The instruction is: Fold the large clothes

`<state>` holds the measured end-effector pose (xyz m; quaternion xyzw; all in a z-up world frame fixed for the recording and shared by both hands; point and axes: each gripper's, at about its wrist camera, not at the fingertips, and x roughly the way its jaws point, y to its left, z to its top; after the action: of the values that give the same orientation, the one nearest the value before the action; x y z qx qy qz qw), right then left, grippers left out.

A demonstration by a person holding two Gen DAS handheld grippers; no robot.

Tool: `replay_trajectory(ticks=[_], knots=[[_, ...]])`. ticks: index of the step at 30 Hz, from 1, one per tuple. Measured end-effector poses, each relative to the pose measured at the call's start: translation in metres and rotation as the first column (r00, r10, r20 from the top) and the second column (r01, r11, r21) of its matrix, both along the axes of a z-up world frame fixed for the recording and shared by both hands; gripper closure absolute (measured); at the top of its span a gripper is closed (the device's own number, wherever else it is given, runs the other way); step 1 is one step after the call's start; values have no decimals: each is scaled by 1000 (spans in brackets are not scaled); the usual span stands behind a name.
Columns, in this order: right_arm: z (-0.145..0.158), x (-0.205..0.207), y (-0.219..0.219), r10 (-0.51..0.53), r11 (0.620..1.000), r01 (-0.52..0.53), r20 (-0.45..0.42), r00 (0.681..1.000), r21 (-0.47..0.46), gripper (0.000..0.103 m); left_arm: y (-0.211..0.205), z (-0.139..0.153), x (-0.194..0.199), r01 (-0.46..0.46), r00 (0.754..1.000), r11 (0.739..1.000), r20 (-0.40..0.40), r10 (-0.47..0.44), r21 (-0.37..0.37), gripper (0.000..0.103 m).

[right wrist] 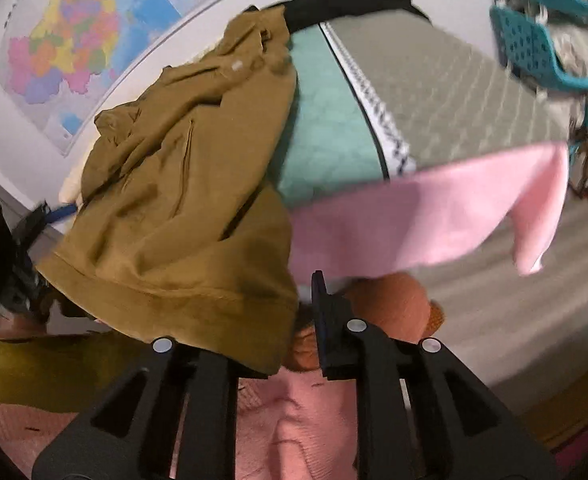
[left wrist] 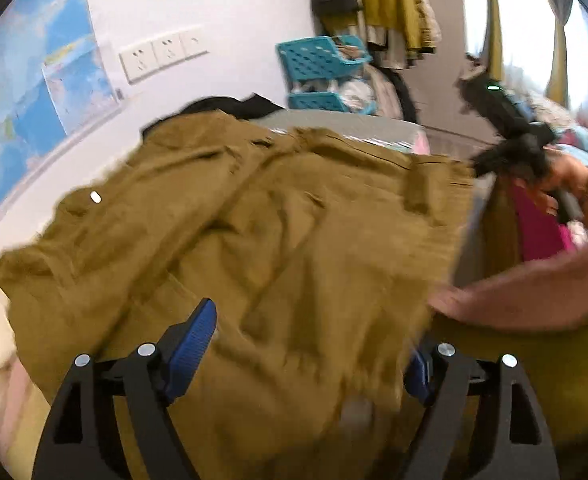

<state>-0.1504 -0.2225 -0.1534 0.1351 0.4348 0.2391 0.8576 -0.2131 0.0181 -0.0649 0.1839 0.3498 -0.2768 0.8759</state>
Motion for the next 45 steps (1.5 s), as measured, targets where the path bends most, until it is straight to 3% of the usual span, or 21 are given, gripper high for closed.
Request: replay_trajectory(ticks=[4, 7, 10, 12, 17, 20, 22, 23, 25, 26, 27, 29, 32, 34, 35, 37, 38, 39, 41, 45], knots=[[6, -3, -5, -2, 998, 3, 9, 1000, -64, 58, 40, 7, -25, -87, 996, 991, -1, 87, -104, 20], [13, -1, -6, 20, 992, -18, 15, 1000, -123, 40, 79, 13, -33, -198, 980, 950, -43, 193, -240, 15], [22, -17, -19, 93, 995, -92, 14, 996, -28, 36, 98, 13, -49, -240, 970, 925, -34, 240, -295, 14], [33, -33, -23, 128, 992, -128, 64, 990, -13, 21, 105, 11, -55, -229, 973, 915, -45, 227, -331, 14], [55, -51, -29, 108, 989, -124, 192, 975, 74, 16, 109, 1, -40, -317, 948, 901, -85, 306, -297, 16], [53, -36, -15, 51, 995, -66, 196, 979, 70, 7, 116, -2, -35, -374, 927, 883, -87, 365, -284, 17], [47, -21, -6, 72, 989, -94, 179, 981, 117, 7, 120, -2, -39, -407, 912, 872, -76, 403, -272, 17], [39, -11, 2, 76, 991, -92, 161, 984, 93, 7, 122, -1, -40, -425, 904, 866, -65, 423, -263, 17], [27, 1, 17, 102, 993, -108, 117, 988, 52, 14, 134, 2, -43, -471, 879, 845, -55, 474, -254, 17], [18, 6, 24, 130, 989, -135, 88, 988, 56, 35, 141, 3, -44, -490, 868, 833, -56, 493, -256, 17], [14, 9, 27, 151, 986, -156, 72, 986, 64, 66, 150, 5, -47, -522, 848, 813, -57, 527, -258, 17], [16, 10, 21, 152, 981, -159, 76, 985, 106, 93, 167, 5, -51, -580, 809, 776, -66, 584, -249, 17], [29, 5, -5, 130, 959, -156, 122, 984, 238, 95, 186, -1, -57, -625, 778, 740, -120, 617, -248, 17], [31, 8, -14, 119, 955, -144, 108, 987, 259, 94, 193, -10, -61, -621, 784, 739, -189, 592, -260, 17], [29, 10, -13, 129, 958, -149, 98, 987, 244, 87, 193, -15, -63, -617, 787, 746, -209, 581, -249, 17], [26, 11, -7, 140, 963, -156, 86, 986, 218, 55, 190, -22, -66, -605, 795, 758, -234, 560, -242, 17], [25, 10, -6, 148, 959, -165, 89, 985, 232, 25, 189, -26, -68, -594, 803, 764, -257, 538, -255, 17], [25, 10, -6, 143, 954, -163, 97, 985, 253, 12, 187, -29, -68, -583, 809, 767, -285, 515, -268, 17], [21, 13, -9, 159, 936, -182, 99, 982, 302, 14, 182, -38, -69, -558, 822, 773, -331, 464, -301, 17], [6, 21, -1, 198, 920, -205, 55, 979, 335, 15, 177, -40, -74, -547, 829, 771, -343, 442, -327, 19]])
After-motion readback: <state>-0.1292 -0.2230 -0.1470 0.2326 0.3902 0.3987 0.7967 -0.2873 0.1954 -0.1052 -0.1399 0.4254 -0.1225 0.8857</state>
